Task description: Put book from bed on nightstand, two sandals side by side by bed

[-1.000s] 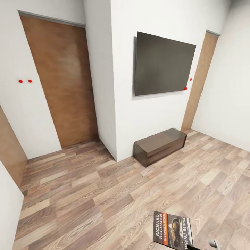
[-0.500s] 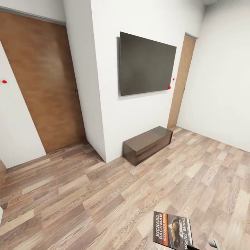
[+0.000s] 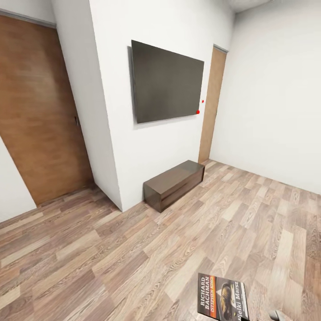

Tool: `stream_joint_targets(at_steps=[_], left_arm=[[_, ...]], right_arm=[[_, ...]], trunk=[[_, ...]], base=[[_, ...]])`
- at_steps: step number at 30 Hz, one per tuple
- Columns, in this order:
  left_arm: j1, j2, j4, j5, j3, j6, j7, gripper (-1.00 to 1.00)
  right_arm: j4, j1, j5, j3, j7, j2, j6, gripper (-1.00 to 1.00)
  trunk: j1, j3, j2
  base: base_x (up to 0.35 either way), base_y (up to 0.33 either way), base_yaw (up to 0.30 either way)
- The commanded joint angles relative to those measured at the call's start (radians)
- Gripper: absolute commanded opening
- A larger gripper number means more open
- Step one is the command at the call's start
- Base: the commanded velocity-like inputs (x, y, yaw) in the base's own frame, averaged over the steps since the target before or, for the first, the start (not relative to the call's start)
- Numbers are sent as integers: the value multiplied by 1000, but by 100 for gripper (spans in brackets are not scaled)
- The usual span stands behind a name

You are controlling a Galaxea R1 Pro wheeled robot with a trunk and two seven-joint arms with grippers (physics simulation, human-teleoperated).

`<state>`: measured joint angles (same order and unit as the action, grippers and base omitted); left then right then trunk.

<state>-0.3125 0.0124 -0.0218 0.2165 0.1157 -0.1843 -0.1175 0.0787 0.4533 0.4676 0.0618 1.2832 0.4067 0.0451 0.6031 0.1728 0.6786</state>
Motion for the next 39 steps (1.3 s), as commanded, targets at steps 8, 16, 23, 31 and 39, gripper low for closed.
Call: stream_joint_targets(at_steps=[8, 16, 23, 31, 39], left_arm=[[0, -6, 0, 10, 10, -3, -2, 100], [0, -11, -1, 9, 10, -7, -2, 100], [0, -11, -1, 9, 10, -7, -1, 100], [0, -8, -1, 9, 10, -7, -2, 100], [0, -8, -1, 10, 10, -7, -2, 100]], right_arm=[[3, 2, 8, 0, 6, 0, 0, -100], [1, 2, 8, -4, 10, 0, -11, -100], [3, 2, 8, -2, 7, 0, 2, -100], [3, 2, 5, -2, 11, 0, 4, -100], [3, 2, 2, -2, 9, 0, 4, -100]], trunk=[[0, 2, 1], [0, 2, 1], [0, 2, 1], [0, 2, 1], [0, 2, 1]], base=[[0, 0, -254], [0, 0, -262], [0, 0, -257], [0, 0, -255], [0, 0, -253]])
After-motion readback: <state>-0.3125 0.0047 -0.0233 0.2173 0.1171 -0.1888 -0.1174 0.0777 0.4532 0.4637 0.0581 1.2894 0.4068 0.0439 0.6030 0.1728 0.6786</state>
